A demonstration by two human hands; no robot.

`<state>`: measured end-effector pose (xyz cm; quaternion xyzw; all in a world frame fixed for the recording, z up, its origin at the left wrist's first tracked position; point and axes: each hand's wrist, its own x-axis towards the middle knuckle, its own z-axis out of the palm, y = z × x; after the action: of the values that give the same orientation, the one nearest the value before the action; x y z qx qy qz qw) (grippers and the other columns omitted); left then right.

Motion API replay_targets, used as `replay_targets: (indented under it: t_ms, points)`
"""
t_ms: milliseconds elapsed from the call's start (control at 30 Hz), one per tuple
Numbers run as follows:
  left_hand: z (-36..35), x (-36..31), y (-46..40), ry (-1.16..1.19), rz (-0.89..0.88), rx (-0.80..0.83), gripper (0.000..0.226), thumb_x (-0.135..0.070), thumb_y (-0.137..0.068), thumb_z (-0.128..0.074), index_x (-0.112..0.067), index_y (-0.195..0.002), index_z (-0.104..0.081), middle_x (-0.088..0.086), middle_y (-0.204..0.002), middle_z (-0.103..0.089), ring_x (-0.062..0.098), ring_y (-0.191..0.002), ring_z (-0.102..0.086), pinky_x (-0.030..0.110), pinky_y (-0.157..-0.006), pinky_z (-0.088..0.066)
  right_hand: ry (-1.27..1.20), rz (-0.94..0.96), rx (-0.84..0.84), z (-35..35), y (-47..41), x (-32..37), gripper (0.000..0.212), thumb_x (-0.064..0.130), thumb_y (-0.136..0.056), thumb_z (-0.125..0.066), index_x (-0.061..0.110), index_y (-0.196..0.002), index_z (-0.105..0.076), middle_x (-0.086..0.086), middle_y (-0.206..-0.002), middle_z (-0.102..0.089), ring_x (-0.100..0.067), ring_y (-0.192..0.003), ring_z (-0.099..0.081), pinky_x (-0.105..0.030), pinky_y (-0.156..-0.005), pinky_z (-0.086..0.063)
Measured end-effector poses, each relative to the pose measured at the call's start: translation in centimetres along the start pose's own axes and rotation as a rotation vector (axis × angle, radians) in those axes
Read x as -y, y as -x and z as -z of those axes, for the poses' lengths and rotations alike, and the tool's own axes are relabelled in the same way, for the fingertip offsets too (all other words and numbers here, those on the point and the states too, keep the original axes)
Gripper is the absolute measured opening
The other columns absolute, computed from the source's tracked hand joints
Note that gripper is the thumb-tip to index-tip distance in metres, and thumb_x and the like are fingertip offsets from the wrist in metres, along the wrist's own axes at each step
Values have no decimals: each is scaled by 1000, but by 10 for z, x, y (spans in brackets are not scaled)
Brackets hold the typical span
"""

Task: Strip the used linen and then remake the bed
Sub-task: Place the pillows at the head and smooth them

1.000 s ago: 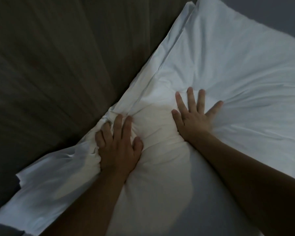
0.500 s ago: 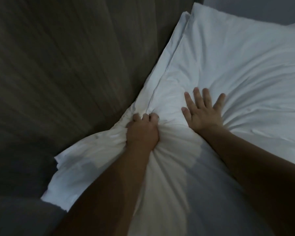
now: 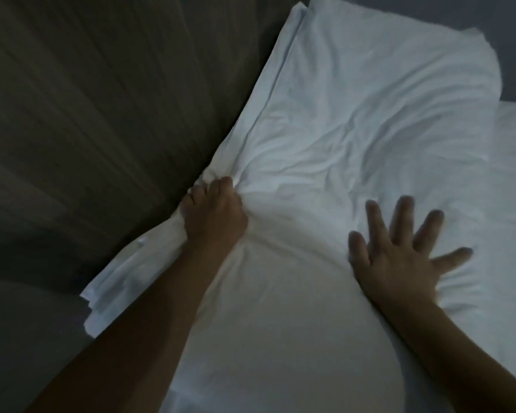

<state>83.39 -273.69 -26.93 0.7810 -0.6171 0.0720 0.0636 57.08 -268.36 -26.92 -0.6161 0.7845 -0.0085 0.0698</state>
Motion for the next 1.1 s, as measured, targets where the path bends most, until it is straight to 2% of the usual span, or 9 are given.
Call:
replay_targets:
  t_ms: [167, 233, 333, 500, 667, 767, 867, 967, 1100]
  points:
    - [40, -27, 2, 30, 360, 182, 55, -54, -95, -38, -9, -117, -61, 18, -139, -38, 37, -123, -34, 53, -105, -22, 64, 1, 57, -9, -6, 17, 61, 61, -93, -3, 44, -148, 17, -3, -160, 20, -40, -143, 22, -81, -99, 1]
    - [47, -36, -5, 7, 268, 170, 42, -43, -94, -45, -9, -106, -66, 17, -130, -46, 35, -117, -39, 51, -102, -25, 67, -7, 62, -7, -5, 16, 61, 61, -93, -1, 44, -148, 18, -3, -160, 21, -39, -143, 22, -80, -100, 0]
    - [69, -22, -17, -29, 47, 4, 18, -22, -85, -53, -8, -80, -64, 15, -88, -66, 34, -85, -59, 42, -83, -37, -4, 13, 87, 3, 2, 28, 63, 64, -92, -1, 43, -149, 16, -1, -161, 20, -36, -144, 23, -78, -101, 3]
    - [69, 35, -36, -195, -45, 69, 14, -18, -95, -47, -10, -104, -54, 12, -94, -70, 33, -83, -69, 33, -67, -45, -84, 274, 134, 9, 22, 82, 63, 63, -93, -3, 42, -148, 19, 1, -159, 25, -31, -145, 26, -75, -103, 13]
    - [27, 34, -23, -270, -58, 129, 18, -27, -96, -48, -13, -90, -57, 6, -69, -70, 23, -55, -64, 28, -56, -31, -4, 456, 152, 8, 16, 44, 67, 60, -87, 5, 39, -150, 16, 7, -160, 22, -21, -147, 21, -71, -108, 8]
    - [36, 34, -19, -319, -21, -24, 21, -27, -97, -42, -11, -100, -54, 12, -86, -68, 29, -70, -65, 32, -63, -46, 38, 317, 112, 13, 32, -13, 60, 64, -92, 2, 46, -146, 21, 5, -158, 28, -28, -145, 26, -72, -107, 9]
    - [49, 20, 24, -169, -153, -154, 30, -22, -95, -43, -11, -122, -49, 17, -119, -56, 35, -104, -53, 45, -89, -41, 42, 173, 161, -1, 56, -21, 61, 64, -90, 5, 45, -144, 28, -1, -155, 35, -35, -140, 33, -76, -105, 5]
    - [58, 23, 89, -63, -388, -22, 47, -41, -100, -34, -21, -141, -44, 9, -148, -42, 31, -135, -39, 50, -112, -27, -31, 134, 103, -18, 61, 9, 62, 60, -91, 7, 39, -147, 24, -6, -157, 30, -38, -141, 30, -79, -101, 4]
    - [30, 117, 113, -60, -288, 80, 58, -45, -103, -20, -18, -154, -26, 8, -159, -27, 28, -145, -27, 44, -119, -21, -50, 218, 40, -34, 80, 38, 63, 54, -97, -5, 28, -154, 5, -10, -162, 9, -37, -147, 15, -79, -100, 6]
